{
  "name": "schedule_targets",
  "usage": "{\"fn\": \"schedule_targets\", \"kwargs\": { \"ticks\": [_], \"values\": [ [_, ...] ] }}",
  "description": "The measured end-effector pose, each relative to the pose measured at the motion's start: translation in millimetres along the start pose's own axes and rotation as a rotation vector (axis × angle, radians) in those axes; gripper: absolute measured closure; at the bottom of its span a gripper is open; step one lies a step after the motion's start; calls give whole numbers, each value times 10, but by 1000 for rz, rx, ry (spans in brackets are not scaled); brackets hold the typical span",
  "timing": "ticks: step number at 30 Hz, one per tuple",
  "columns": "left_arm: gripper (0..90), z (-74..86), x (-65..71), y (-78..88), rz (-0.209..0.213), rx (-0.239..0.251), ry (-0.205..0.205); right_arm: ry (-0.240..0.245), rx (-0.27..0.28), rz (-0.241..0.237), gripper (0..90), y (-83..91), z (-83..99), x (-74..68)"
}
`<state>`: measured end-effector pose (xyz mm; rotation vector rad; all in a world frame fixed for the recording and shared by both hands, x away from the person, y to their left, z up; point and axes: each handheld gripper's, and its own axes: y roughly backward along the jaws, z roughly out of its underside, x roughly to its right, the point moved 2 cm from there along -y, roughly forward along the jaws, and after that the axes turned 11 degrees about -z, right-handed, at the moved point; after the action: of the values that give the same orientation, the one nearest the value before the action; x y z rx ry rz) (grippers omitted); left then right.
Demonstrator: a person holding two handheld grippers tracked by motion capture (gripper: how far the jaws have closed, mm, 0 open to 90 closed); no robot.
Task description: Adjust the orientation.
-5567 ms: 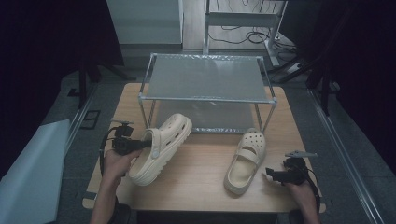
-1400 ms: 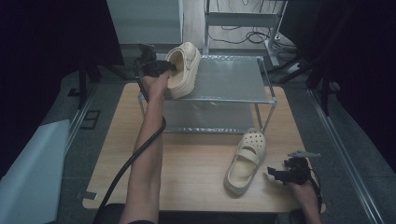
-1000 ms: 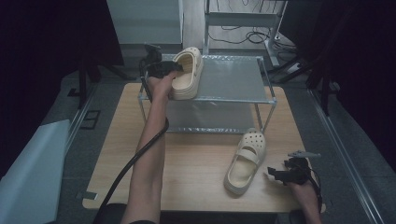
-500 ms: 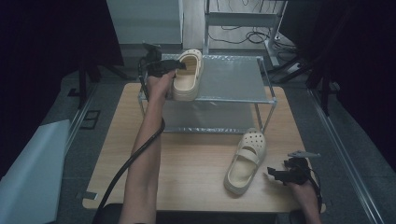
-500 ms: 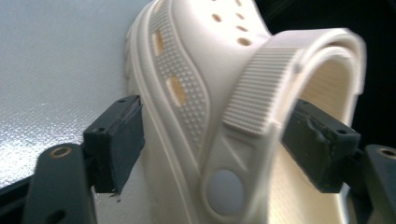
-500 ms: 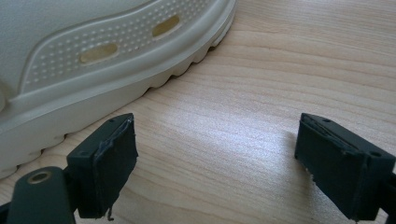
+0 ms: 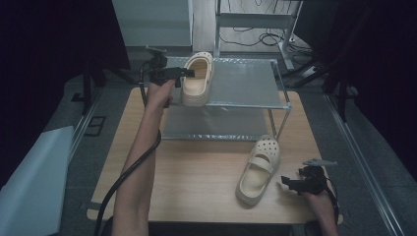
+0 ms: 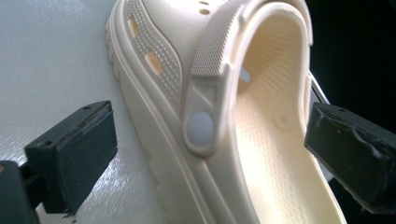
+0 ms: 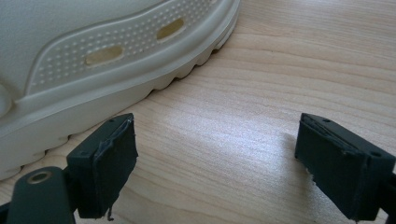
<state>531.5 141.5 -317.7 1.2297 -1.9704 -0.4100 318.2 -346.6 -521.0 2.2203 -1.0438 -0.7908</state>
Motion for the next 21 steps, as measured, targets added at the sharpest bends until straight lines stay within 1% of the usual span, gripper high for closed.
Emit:
{"fn": "schedule_targets", "kwargs": {
  "ticks": [3,4,6,8,9,11,12,13,16,18,21],
  "values": [
    [5,24,-4,34,5,0,-10,0,5,-2,122,4,-2,3],
    [1,50,-9,69,14,2,-17,0,7,-2,121,6,-2,2],
    [0,79,-12,106,29,2,-17,-4,13,-1,115,10,-4,2],
    [0,94,-14,126,36,0,-22,-4,15,-3,112,12,-5,3],
    [0,130,-3,161,47,6,-30,-3,20,-5,104,14,-6,2],
    [0,151,4,174,50,7,-33,-2,23,-7,100,14,-7,0],
    [0,197,3,193,58,2,-52,0,25,-9,89,17,-10,-5],
    [0,197,3,193,58,2,-52,0,25,-9,89,17,-10,-5],
    [0,285,4,233,76,4,-67,5,30,-10,69,11,-13,-7],
    [0,306,7,243,78,9,-66,2,29,-11,68,9,-12,-10],
    [0,370,13,274,91,9,-79,5,27,-9,54,2,-10,-11]
  ]
}}
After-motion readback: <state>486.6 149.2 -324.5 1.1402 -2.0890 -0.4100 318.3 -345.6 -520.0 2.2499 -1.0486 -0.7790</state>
